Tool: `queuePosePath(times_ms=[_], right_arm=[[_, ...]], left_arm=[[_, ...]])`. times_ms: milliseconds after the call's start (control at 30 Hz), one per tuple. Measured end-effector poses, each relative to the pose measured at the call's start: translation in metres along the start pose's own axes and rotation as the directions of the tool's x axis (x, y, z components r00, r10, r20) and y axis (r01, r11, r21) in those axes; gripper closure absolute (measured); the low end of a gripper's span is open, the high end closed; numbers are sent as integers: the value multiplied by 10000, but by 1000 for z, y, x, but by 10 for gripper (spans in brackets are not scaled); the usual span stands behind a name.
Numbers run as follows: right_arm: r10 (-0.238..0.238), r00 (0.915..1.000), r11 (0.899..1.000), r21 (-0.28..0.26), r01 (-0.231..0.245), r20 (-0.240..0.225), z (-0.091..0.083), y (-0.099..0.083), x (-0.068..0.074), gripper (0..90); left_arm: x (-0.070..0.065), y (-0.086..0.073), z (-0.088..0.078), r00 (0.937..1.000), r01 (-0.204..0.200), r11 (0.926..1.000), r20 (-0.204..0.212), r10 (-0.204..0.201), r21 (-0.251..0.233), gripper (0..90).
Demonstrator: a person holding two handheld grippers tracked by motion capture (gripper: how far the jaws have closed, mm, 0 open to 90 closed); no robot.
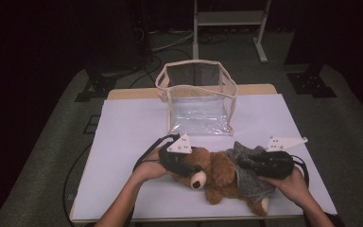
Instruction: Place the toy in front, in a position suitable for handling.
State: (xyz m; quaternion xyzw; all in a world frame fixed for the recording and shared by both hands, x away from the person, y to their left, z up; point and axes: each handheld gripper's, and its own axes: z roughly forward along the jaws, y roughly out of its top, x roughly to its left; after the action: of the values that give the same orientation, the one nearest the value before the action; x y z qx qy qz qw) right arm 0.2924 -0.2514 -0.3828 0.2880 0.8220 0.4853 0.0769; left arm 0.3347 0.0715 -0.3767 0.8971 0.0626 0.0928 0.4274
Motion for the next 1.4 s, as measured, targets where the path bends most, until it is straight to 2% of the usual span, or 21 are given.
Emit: queuePosePath(times_ms=[100, 133, 267, 333, 400, 600, 700, 733, 800, 867, 933, 1033, 1100, 1233, 1333, 1400], right_arm=[[-41, 10000, 10000, 26, 41, -37, 7, 16, -15, 722], [-50, 10000, 10000, 68, 51, -50, 10, 20, -17, 722], [-408, 9992, 9983, 416, 408, 6, 27, 40, -28, 722], [-428, 9991, 9977, 521, 430, -50, 34, 49, -35, 722], [-447, 9990, 9976, 529, 449, -47, 40, 56, -40, 723], [-648, 9979, 9955, 698, 646, 4, 57, 75, -48, 722], [-689, 9976, 9937, 875, 694, -89, 62, 74, -47, 722], [-727, 9971, 9918, 1042, 746, -216, 65, 72, -46, 722], [-519, 9960, 9906, 1225, 605, -729, 69, 62, -40, 724], [-540, 9946, 9927, 1029, 630, -881, 65, 54, -32, 726], [-492, 9953, 9952, 807, 560, -839, 61, 46, -22, 730], [-479, 9946, 9977, 426, 519, -917, 52, 32, -8, 731], [-529, 9950, 9981, 283, 555, -845, 46, 27, 1, 731], [-634, 9950, 9978, 137, 646, -775, 39, 20, 14, 730], [-804, 9933, 9955, 426, 842, -836, 33, 23, 18, 724], [-936, 9916, 9938, 516, 984, -890, 25, 33, 19, 721]], left_arm=[[13, 5, -1, 9998, -168, 9996, -102, 171, 238, 416], [17, 5, -2, 9991, -391, 9984, -133, 397, 417, 427], [33, 3, -6, 9983, -135, 9989, -565, 161, 460, 431], [38, 1, -9, 9968, 47, 9994, -800, -20, 344, 431], [44, -2, -15, 9952, 97, 9989, -982, -52, 449, 429], [46, -15, -30, 9913, 409, 9989, -1259, -376, 242, 412], [42, -19, -32, 9914, 571, 9984, -1184, -560, 60, 389], [37, -25, -33, 9923, 675, 9977, -1048, -667, 37, 389], [32, -28, -34, 9929, 863, 9962, -817, -865, -59, 330], [27, -27, -39, 9934, 917, 9956, -674, -930, -216, 285], [23, -23, -46, 9929, 1083, 9927, -438, -1106, -533, 225], [21, -16, -55, 9921, 1169, 9886, -348, -1206, -944, 200], [20, -16, -54, 9928, 1096, 9918, -410, -1125, -664, 213], [15, -27, -43, 9921, 1251, 9917, 54, -1250, -312, 268], [9, -36, -41, 9927, 1209, 9916, 42, -1209, -469, 315], [6, -38, -43, 9942, 1075, 9932, -31, -1077, -440, 326]])
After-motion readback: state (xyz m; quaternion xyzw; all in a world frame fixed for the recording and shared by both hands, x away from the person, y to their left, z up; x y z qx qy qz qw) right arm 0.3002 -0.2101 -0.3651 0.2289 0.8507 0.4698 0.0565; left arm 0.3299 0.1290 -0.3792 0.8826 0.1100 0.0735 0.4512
